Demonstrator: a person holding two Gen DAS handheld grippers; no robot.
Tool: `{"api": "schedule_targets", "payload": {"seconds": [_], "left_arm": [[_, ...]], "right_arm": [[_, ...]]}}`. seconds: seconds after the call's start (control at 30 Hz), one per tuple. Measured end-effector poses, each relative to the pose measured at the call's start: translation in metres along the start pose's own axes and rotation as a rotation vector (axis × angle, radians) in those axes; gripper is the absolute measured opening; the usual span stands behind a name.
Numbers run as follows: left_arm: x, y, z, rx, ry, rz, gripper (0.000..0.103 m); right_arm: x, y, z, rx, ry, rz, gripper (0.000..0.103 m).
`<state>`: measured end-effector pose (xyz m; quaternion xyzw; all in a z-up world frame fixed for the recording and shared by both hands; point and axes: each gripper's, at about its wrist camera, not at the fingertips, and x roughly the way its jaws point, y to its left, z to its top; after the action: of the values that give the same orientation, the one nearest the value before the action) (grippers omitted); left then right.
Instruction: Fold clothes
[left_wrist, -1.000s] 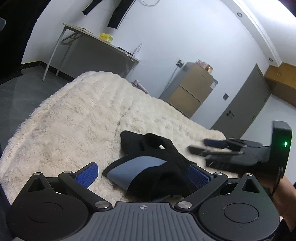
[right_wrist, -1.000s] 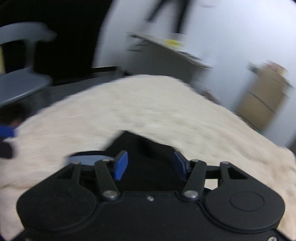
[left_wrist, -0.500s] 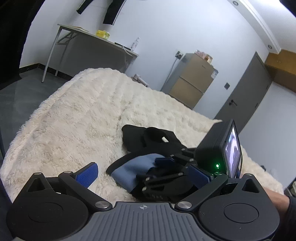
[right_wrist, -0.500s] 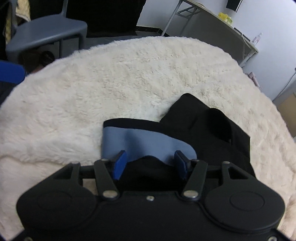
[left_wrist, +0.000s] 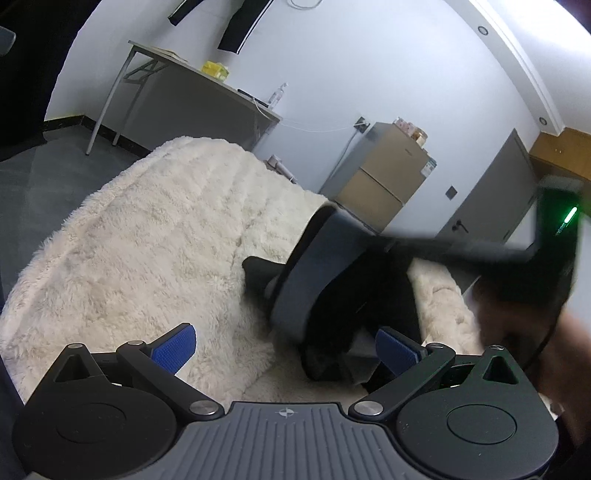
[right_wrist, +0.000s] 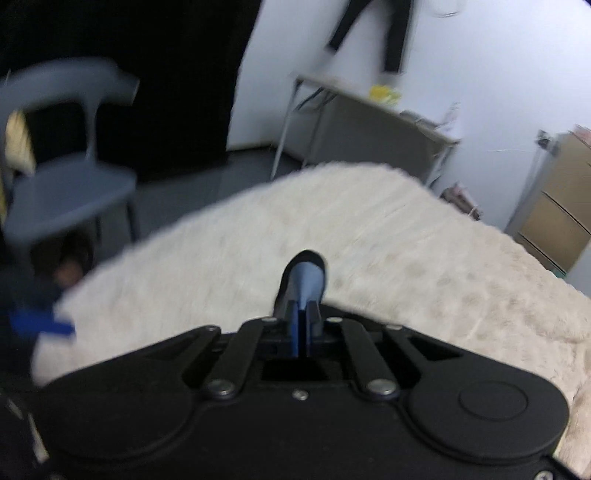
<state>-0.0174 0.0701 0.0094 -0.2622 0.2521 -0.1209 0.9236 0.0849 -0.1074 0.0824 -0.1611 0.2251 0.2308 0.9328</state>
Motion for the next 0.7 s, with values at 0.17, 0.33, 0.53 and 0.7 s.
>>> {"api": "schedule_targets", "payload": {"seconds": [0.17,0.33,0.53,0.7], "left_arm": [[0.000,0.000,0.001,-0.007,-0.006,-0.002,0.103],[0.000,0.001,0.001,-0.008,-0.006,-0.006,0.103],[0.001,-0.002,0.000,-0.002,-0.002,-0.003,0.103],[-0.001,-0.004,-0.001,0.010,-0.001,0.000,0.103]], "right_arm": [[-0.051,-0.020,0.043,0.082,-0.182,0.026,0.002],[-0.094,-0.047,0.072,0.193,-0.365,0.048,0.002],[-0.082,-0.079,0.050,0.250,-0.285,-0.020,0.002],[-0.021,-0.098,-0.024,0.283,0.012,-0.089,0.007]]}}
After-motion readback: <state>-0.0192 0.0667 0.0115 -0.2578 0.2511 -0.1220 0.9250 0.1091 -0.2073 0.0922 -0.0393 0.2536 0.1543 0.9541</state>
